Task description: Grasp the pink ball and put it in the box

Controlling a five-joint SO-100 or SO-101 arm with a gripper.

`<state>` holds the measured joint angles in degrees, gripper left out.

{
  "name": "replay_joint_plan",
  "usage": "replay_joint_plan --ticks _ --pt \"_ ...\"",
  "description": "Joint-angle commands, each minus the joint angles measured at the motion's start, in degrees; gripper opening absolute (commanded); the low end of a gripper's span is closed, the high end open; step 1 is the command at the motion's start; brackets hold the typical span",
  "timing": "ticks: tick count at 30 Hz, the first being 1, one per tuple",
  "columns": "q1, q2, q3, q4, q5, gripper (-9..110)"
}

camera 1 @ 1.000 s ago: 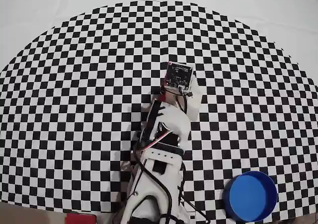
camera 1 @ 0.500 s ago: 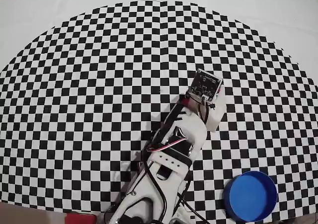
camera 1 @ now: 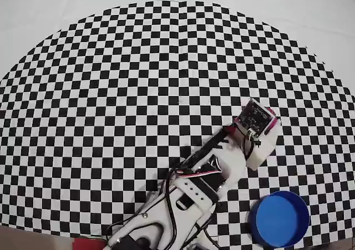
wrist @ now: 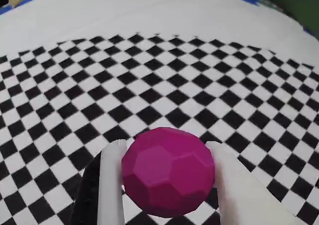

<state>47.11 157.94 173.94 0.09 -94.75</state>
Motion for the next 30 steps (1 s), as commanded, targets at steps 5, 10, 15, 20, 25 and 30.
replay_joint_plan --ticks 5,10,15,20,25,30 --pt "3.8 2.6 0.1 0.1 0.2 0" --pt "6.7 3.0 0.7 0.1 0.2 0" --pt "11.2 4.5 1.8 0.1 -0.3 0" --pt "14.2 6.1 2.3 0.1 -0.4 0" --pt "17.2 8.0 2.9 0.1 -0.4 0" --pt "21.7 11.3 3.7 0.2 -0.4 0"
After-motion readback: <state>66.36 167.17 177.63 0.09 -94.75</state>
